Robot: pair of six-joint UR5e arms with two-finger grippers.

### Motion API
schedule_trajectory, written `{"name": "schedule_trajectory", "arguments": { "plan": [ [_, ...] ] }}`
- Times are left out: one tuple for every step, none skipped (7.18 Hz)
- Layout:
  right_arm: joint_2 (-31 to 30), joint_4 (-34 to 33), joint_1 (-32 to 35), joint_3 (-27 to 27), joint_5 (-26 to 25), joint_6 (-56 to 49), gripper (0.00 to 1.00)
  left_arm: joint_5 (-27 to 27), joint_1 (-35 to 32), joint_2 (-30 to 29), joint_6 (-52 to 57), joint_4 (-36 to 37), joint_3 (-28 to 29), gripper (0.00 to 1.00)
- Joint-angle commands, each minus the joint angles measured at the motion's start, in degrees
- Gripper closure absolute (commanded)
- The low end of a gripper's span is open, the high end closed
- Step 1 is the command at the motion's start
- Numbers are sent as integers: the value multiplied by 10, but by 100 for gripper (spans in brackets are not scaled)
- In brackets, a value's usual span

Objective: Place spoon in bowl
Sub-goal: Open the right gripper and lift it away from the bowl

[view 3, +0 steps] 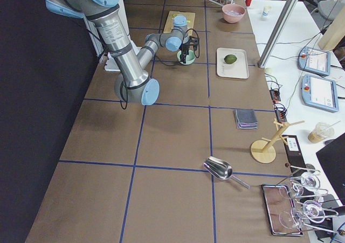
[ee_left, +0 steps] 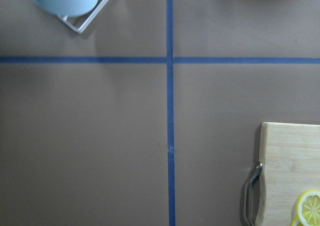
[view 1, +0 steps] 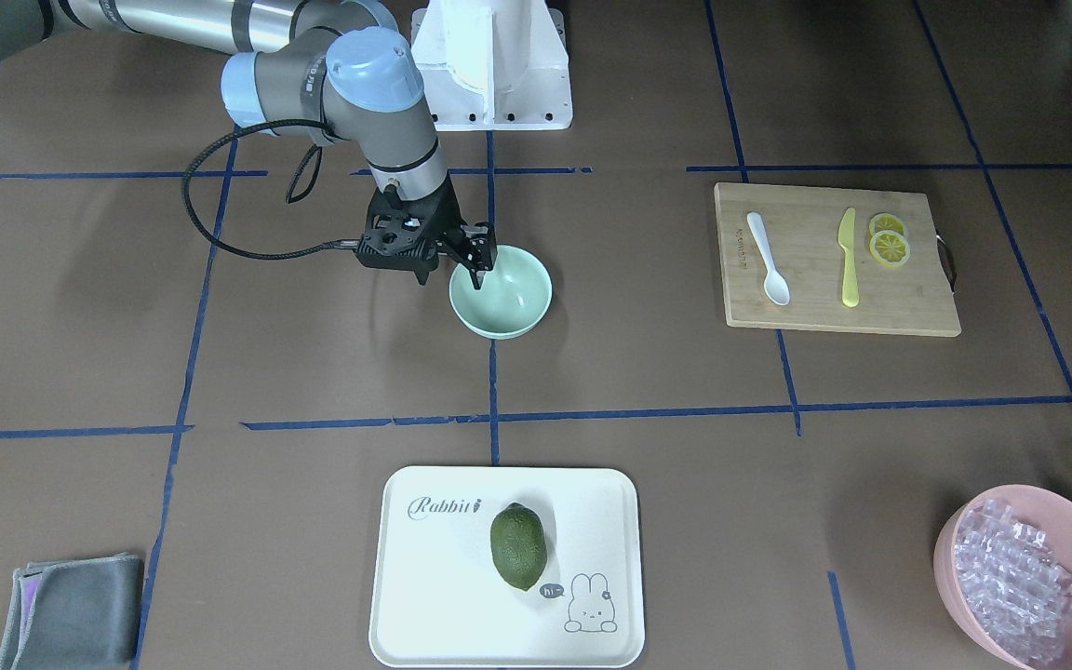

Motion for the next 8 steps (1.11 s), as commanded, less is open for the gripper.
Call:
{"name": "schedule_trajectory", "arguments": {
  "plan": [
    [-1, -86, 43, 50, 43, -35, 0, 30, 66, -11, -117, -60, -34, 0],
    [-1, -141, 62, 70, 53, -82, 0, 50, 108, -9, -190, -59, -82, 0],
    [-1, -183, 84, 86, 58, -134, 0, 50, 125, -7, -249, -59, -120, 0],
    [-7, -204, 111, 95, 80, -178, 0, 52, 155, -7, -323, -60, -154, 0],
    [-25, -204, 145, 109, 111, -210, 0, 57, 198, -8, -412, -62, -188, 0],
    [-56, -204, 175, 129, 134, -259, 0, 122, 275, -8, -488, -62, -226, 0],
    [-77, -205, 201, 132, 140, -318, 0, 189, 358, -13, -570, -68, -238, 0],
    [-98, -204, 221, 132, 144, -378, 0, 242, 418, -13, -626, -101, -235, 0]
  ]
}}
